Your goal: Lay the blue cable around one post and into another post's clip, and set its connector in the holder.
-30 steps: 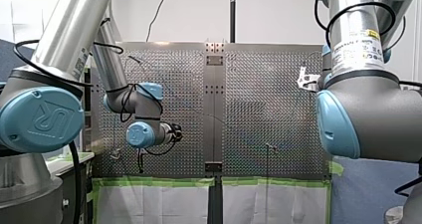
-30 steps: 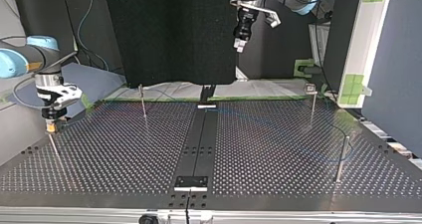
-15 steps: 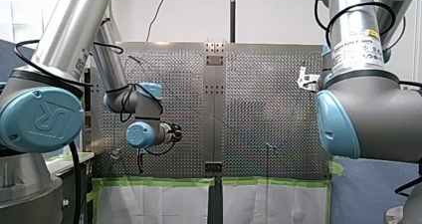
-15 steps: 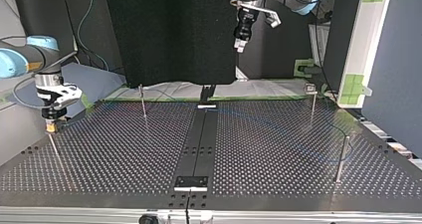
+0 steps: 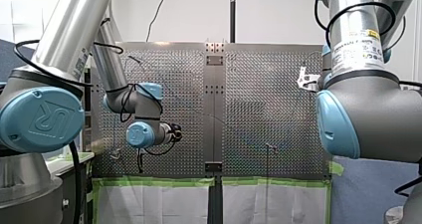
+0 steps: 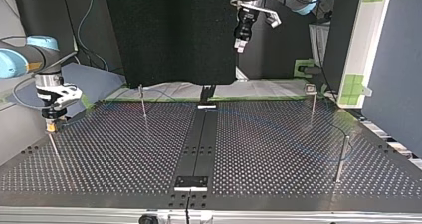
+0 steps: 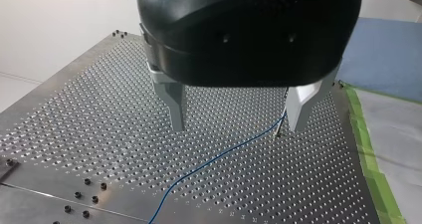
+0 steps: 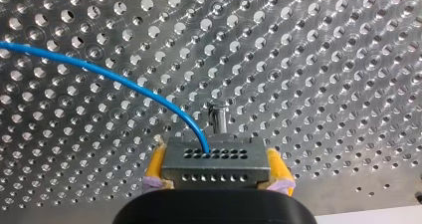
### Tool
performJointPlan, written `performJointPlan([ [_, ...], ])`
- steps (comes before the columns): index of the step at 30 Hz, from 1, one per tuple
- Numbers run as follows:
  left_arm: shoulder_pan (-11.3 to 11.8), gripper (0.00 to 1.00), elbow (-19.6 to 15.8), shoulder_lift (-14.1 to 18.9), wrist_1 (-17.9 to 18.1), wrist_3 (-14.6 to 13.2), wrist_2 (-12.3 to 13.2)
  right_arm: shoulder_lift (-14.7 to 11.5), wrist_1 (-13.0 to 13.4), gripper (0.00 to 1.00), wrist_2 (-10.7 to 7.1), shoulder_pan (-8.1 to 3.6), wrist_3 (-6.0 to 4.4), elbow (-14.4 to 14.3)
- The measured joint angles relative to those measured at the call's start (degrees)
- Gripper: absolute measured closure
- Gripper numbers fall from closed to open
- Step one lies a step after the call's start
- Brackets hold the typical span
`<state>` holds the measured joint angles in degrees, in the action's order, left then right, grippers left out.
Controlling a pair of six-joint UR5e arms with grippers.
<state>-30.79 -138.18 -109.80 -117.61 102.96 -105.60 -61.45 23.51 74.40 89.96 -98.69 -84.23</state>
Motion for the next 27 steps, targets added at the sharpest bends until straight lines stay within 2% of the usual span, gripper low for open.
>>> performJointPlan([
  [10, 0.0, 0.00, 0.0, 0.0, 0.0, 0.0, 0.0, 0.0, 0.0, 1.00, 0.00, 0.00, 0.00, 0.0],
  [11, 0.0, 0.00, 0.0, 0.0, 0.0, 0.0, 0.0, 0.0, 0.0, 0.91, 0.00, 0.00, 0.00, 0.0],
  [12, 0.0, 0.00, 0.0, 0.0, 0.0, 0.0, 0.0, 0.0, 0.0, 0.91, 0.00, 0.00, 0.00, 0.0],
  [13, 0.0, 0.00, 0.0, 0.0, 0.0, 0.0, 0.0, 0.0, 0.0, 0.73, -0.01, 0.00, 0.00, 0.0],
  [14, 0.0, 0.00, 0.0, 0.0, 0.0, 0.0, 0.0, 0.0, 0.0, 0.62, -0.01, 0.01, 0.00, 0.0],
  [15, 0.0, 0.00, 0.0, 0.0, 0.0, 0.0, 0.0, 0.0, 0.0, 0.62, -0.01, 0.00, 0.00, 0.0],
  [16, 0.0, 0.00, 0.0, 0.0, 0.0, 0.0, 0.0, 0.0, 0.0, 0.45, -0.01, 0.00, 0.00, 0.0],
  [17, 0.0, 0.00, 0.0, 0.0, 0.0, 0.0, 0.0, 0.0, 0.0, 0.35, 0.00, 0.00, 0.00, 0.0],
  [18, 0.0, 0.00, 0.0, 0.0, 0.0, 0.0, 0.0, 0.0, 0.0, 0.35, 0.00, 0.01, 0.00, 0.0],
  [20, 0.0, 0.00, 0.0, 0.0, 0.0, 0.0, 0.0, 0.0, 0.0, 0.16, 0.00, 0.01, 0.00, 0.0],
  [21, 0.0, 0.00, 0.0, 0.0, 0.0, 0.0, 0.0, 0.0, 0.0, 0.16, 0.00, 0.00, 0.00, 0.0],
  [23, 0.0, 0.00, 0.0, 0.0, 0.0, 0.0, 0.0, 0.0, 0.0, 0.09, 0.00, 0.00, 0.00, 0.0],
  [27, 0.0, 0.00, 0.0, 0.0, -0.5, 0.0, 0.1, 0.0, 0.0, 0.09, 0.00, 0.00, 0.00, 0.0],
])
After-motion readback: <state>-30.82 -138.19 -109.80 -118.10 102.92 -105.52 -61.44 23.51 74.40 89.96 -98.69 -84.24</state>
